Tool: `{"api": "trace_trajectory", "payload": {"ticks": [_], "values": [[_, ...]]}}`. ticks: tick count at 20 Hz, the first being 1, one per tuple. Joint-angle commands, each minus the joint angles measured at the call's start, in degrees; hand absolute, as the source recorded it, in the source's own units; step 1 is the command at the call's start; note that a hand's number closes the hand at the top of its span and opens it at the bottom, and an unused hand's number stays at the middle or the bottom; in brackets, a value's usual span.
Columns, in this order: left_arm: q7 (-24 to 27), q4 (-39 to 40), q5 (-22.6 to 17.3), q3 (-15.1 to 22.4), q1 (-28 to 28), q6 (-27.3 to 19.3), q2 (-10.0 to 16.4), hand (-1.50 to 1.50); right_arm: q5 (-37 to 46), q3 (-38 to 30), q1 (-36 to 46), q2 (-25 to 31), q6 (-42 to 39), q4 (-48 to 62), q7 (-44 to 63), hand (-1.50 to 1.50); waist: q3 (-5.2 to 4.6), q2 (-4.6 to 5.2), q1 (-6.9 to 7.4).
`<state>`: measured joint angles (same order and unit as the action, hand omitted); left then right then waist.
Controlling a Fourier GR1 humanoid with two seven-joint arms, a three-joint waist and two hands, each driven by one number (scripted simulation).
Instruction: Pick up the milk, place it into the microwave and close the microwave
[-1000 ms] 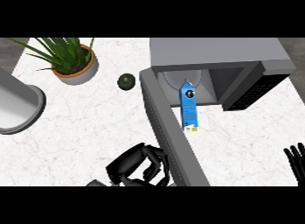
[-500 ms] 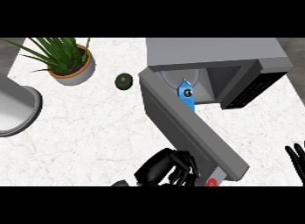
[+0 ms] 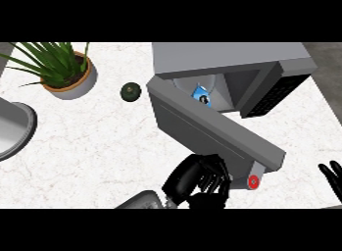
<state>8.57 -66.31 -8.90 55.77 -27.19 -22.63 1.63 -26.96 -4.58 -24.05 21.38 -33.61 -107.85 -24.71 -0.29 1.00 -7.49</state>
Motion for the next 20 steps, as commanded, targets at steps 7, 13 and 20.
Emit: {"api": "trace_trajectory", "payload": {"ticks": [7,13,20], "values": [[2.3,4.3,-10.2,-1.1,-12.6,-10.6,-1.6,1.50,-5.1,0.9,-1.4,2.3,1.8,-8.9,7.0,-1.50,-0.10,0.68,-3.42],[2.8,9.0,-15.8,-4.3,-20.0,-13.8,-1.6,1.50,-7.4,0.5,-0.7,3.0,3.5,-10.8,9.7,-1.50,-0.01,1.24,-4.52],[4.8,13.9,-22.6,-5.5,-24.3,-13.5,-1.6,1.50,-9.1,1.0,0.4,4.4,4.5,-12.1,12.8,-1.50,0.02,2.00,-4.91]]}}
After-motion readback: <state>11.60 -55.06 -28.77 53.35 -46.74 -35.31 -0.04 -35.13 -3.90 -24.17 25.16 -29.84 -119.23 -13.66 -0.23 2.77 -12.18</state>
